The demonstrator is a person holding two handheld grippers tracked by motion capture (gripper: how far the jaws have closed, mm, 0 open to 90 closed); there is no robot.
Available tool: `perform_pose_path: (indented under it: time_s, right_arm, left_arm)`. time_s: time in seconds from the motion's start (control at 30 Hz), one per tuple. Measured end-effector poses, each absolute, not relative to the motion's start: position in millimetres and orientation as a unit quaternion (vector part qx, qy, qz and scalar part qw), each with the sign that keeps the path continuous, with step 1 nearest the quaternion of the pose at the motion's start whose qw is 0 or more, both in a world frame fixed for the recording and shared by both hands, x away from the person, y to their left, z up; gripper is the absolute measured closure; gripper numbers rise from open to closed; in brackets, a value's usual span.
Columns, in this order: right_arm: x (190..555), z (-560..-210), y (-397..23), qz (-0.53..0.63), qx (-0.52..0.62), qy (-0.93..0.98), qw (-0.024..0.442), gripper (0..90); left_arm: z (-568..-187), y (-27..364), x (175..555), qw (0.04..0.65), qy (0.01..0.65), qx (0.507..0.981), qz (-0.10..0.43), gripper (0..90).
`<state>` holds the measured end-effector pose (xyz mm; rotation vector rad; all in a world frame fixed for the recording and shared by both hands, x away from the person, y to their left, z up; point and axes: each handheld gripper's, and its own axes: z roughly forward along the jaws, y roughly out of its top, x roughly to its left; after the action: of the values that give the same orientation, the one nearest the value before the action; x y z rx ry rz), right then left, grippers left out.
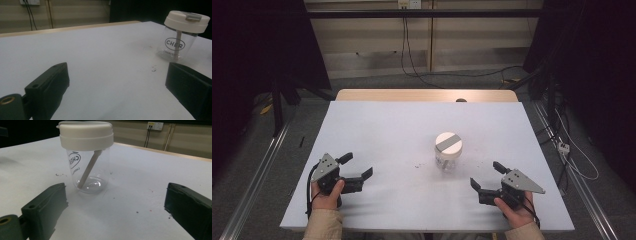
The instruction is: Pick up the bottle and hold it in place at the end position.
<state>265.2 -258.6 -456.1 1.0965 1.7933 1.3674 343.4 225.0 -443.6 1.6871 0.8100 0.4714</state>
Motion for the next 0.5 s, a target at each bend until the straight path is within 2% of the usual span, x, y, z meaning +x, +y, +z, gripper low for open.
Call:
perform_pose_path:
  time_s: [0.5]
  right_arm:
    - [277,-455,-250,0.515,0.409,0.688,0.307,4.1]
  left_arm:
    - [-443,226,343,0.572,0.344,0.717,0.2,4.9]
